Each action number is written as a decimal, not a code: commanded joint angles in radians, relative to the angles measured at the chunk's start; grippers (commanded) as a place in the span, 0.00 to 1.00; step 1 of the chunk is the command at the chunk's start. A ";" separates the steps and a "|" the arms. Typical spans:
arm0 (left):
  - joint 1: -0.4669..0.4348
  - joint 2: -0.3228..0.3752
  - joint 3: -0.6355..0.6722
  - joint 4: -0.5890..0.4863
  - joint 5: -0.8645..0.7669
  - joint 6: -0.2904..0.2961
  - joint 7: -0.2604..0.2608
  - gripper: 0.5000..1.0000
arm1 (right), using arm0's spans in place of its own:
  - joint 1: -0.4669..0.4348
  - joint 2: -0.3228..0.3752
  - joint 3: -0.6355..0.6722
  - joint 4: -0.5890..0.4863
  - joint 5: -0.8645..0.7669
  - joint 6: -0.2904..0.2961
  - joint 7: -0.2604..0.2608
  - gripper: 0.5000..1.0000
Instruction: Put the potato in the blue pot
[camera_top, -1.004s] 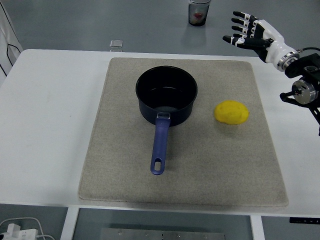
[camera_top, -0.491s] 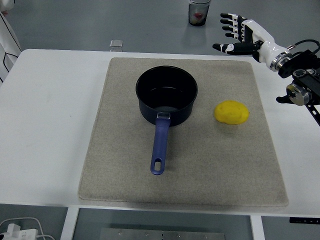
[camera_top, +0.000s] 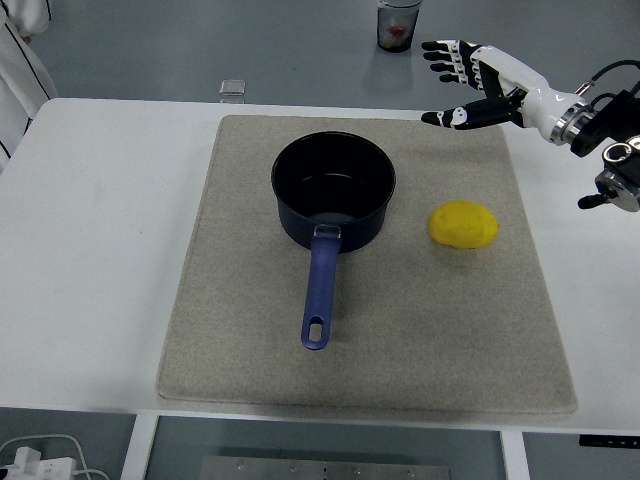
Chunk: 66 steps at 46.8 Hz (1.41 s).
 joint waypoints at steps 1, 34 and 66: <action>0.001 0.000 0.000 -0.001 0.000 0.000 0.000 0.99 | -0.012 -0.010 -0.010 0.006 -0.039 0.004 0.002 0.86; 0.001 0.000 0.000 0.000 0.000 0.000 0.000 0.99 | -0.053 -0.108 -0.147 0.130 -0.399 0.033 0.075 0.86; -0.001 0.000 0.000 0.000 0.000 0.000 0.000 0.99 | -0.056 -0.215 -0.188 0.148 -0.464 0.061 0.066 0.86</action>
